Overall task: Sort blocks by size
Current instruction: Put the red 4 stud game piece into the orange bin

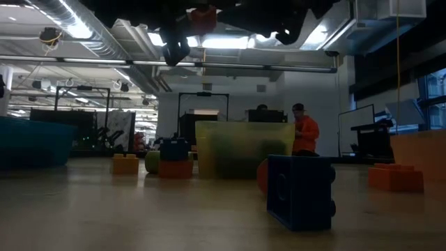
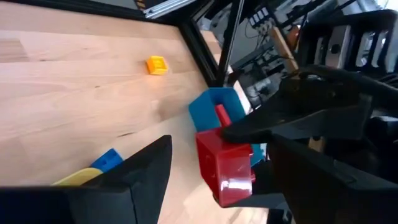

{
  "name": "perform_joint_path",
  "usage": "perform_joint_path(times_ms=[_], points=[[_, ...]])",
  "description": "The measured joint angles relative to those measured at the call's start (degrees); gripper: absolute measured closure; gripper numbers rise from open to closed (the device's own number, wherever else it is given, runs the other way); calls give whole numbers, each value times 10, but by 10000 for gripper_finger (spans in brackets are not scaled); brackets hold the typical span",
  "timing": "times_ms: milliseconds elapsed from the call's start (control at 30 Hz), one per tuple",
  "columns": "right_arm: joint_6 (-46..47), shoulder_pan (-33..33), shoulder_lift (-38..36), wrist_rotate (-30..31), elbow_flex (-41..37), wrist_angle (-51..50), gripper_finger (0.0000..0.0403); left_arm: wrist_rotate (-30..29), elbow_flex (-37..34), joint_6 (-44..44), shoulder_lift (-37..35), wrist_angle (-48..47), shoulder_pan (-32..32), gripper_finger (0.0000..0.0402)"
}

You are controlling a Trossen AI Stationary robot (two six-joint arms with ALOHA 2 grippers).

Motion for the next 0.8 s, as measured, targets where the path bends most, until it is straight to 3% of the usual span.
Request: perform_joint_path(times_ms=[367,633,800], points=[[-1,0,25,2,1,31,140,4,-1,2,1,-6,-1,276],[2,0,30,85,-1,33,188,-8,0,-5,0,-14,-12,276],[0,0,29,79,0,22,206,-7,0,-3,0,-16,-16,276]])
